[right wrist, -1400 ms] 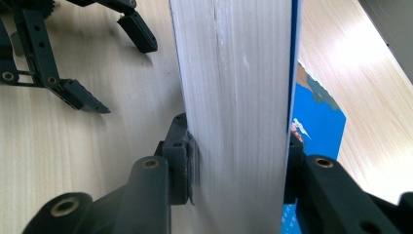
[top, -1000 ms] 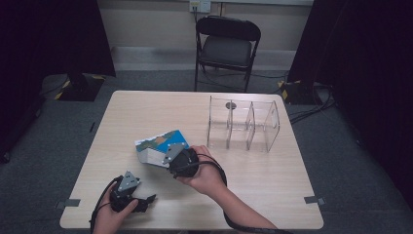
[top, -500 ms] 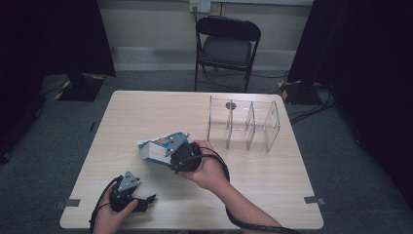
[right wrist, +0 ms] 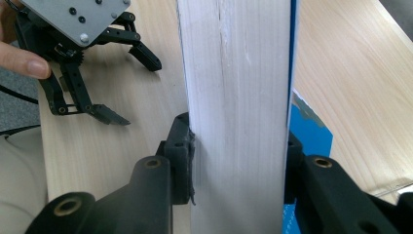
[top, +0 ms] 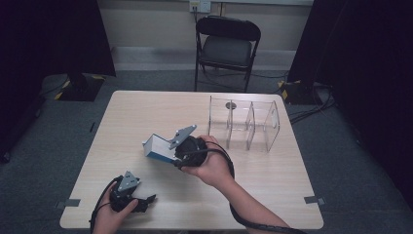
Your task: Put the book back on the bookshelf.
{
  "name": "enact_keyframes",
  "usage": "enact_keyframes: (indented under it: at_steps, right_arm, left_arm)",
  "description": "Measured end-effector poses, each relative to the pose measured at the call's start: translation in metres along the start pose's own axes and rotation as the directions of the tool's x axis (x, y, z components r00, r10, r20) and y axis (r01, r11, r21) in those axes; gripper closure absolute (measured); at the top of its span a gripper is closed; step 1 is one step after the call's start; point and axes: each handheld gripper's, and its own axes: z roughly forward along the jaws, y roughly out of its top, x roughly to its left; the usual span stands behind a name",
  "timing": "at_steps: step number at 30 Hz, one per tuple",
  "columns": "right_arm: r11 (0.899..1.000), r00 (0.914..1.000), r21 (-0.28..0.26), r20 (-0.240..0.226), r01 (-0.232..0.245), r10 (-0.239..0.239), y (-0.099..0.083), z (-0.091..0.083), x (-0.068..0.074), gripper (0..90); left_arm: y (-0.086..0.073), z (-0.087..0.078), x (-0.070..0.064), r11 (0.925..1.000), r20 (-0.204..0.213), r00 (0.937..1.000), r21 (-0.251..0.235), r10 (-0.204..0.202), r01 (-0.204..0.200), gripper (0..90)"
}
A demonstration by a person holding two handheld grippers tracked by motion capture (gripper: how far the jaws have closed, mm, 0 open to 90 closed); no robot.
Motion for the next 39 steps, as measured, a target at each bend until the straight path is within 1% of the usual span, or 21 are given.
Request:
enact_keyframes:
  at_steps: [1, 2, 4, 6, 7, 9, 10, 11, 13, 14, 19, 22, 23, 24, 26, 27, 32, 33, 34, 37, 39]
  right_arm:
    - [1.0, 0.9999, -0.01, -0.007, -0.012, 0.012, 0.0, 0.0, 0.0, 62.1]
    - [1.0, 1.0, -0.006, -0.004, -0.003, 0.003, 0.001, -0.001, -0.001, 62.2]
    - [1.0, 0.9996, -0.007, -0.01, -0.025, 0.025, 0.003, -0.003, -0.003, 62.2]
    - [1.0, 0.9996, -0.013, -0.015, -0.025, 0.024, 0.005, -0.005, -0.005, 62.2]
    - [0.999, 0.9989, -0.014, -0.019, -0.043, 0.043, 0.006, -0.006, -0.005, 62.2]
    - [0.999, 0.9988, -0.019, -0.024, -0.043, 0.042, 0.008, -0.008, -0.007, 62.2]
    - [0.999, 0.9988, -0.011, -0.024, -0.043, 0.043, 0.008, -0.009, -0.008, 62.2]
    - [0.999, 0.9982, -0.014, -0.031, -0.053, 0.052, 0.009, -0.01, -0.008, 62.2]
    - [0.998, 0.998, -0.022, -0.031, -0.055, 0.055, 0.009, -0.011, -0.01, 62.2]
    - [0.997, 0.997, -0.023, -0.034, -0.071, 0.07, 0.009, -0.011, -0.01, 62.2]
    - [0.997, 0.9967, -0.024, -0.039, -0.072, 0.071, 0.013, -0.012, -0.012, 62.1]
    - [0.995, 0.9946, -0.03, -0.051, -0.092, 0.09, 0.016, -0.013, -0.015, 62.1]
    - [0.995, 0.9947, -0.03, -0.052, -0.09, 0.088, 0.017, -0.014, -0.015, 62.1]
    - [0.995, 0.9936, -0.02, -0.056, -0.1, 0.099, 0.018, -0.015, -0.016, 62.1]
    - [0.995, 0.9934, -0.026, -0.061, -0.099, 0.097, 0.02, -0.017, -0.018, 62.1]
    - [0.994, 0.9922, -0.026, -0.063, -0.11, 0.108, 0.02, -0.017, -0.019, 62.1]
    - [0.993, 0.9915, -0.023, -0.068, -0.112, 0.11, 0.025, -0.016, -0.021, 62.1]
    - [0.992, 0.9898, -0.021, -0.068, -0.127, 0.126, 0.026, -0.016, -0.021, 62.1]
    - [0.993, 0.9909, -0.02, -0.069, -0.117, 0.115, 0.026, -0.016, -0.022, 62.0]
    - [0.992, 0.9899, -0.008, -0.068, -0.125, 0.124, 0.029, -0.015, -0.021, 62.0]
    - [0.993, 0.9905, -0.003, -0.071, -0.118, 0.118, 0.031, -0.014, -0.022, 62.1]
  left_arm:
    - [0.0, 0.0, 0.0, 1.0, 0.0, 1.0, 0.0, 0.0, 0.0, 11.4]
    - [0.0, 0.0, 0.0, 1.0, 0.0, 1.0, 0.003, 0.004, -0.004, 11.4]
    - [0.0, 0.0, 0.0, 1.0, 0.001, 1.0, 0.002, 0.003, -0.003, 11.4]
    - [0.0, 0.0, 0.0, 1.0, 0.001, 1.0, 0.0, 0.002, -0.002, 11.3]
    - [0.0, 0.0, 0.0, 1.0, 0.002, 1.0, 0.002, 0.004, -0.004, 11.4]
    - [0.0, 0.0, 0.0, 1.0, 0.002, 1.0, 0.001, 0.005, -0.005, 11.3]
    - [0.0, 0.0, 0.0, 1.0, 0.002, 1.0, 0.001, 0.004, -0.004, 11.3]
    - [0.0, 0.0, 0.0, 1.0, 0.003, 1.0, 0.0, 0.002, -0.002, 11.3]
    - [0.0, 0.0, 0.0, 1.0, 0.003, 1.0, 0.001, 0.005, -0.005, 11.3]
    - [0.0, 0.0, 0.001, 1.0, 0.003, 1.0, 0.001, 0.005, -0.005, 11.3]
    - [0.0, -0.001, 0.001, 0.9999, 0.006, 1.0, 0.008, 0.007, -0.007, 11.3]
    - [0.0, -0.001, 0.001, 1.0, 0.006, 1.0, 0.007, 0.007, -0.007, 11.3]
    - [0.0, -0.001, 0.001, 1.0, 0.006, 1.0, 0.005, 0.004, -0.004, 11.3]
    - [0.0, -0.001, 0.001, 1.0, 0.006, 1.0, 0.006, 0.007, -0.007, 11.3]
    - [0.0, -0.001, 0.001, 1.0, 0.006, 1.0, 0.006, 0.007, -0.007, 11.3]
    - [0.0, -0.001, 0.001, 1.0, 0.007, 1.0, 0.006, 0.008, -0.008, 11.2]
    - [0.0, -0.001, 0.001, 0.9999, 0.006, 1.0, 0.007, 0.007, -0.007, 11.2]
    - [0.0, -0.001, 0.001, 0.9999, 0.007, 0.9999, 0.007, 0.008, -0.008, 11.3]
    - [0.0, -0.001, 0.001, 0.9999, 0.006, 0.9999, 0.006, 0.008, -0.008, 11.3]
    - [0.0, -0.001, 0.001, 0.9999, 0.007, 0.9999, 0.007, 0.008, -0.008, 11.2]
    - [0.0, -0.001, 0.001, 0.9999, 0.007, 0.9999, 0.007, 0.008, -0.008, 11.2]
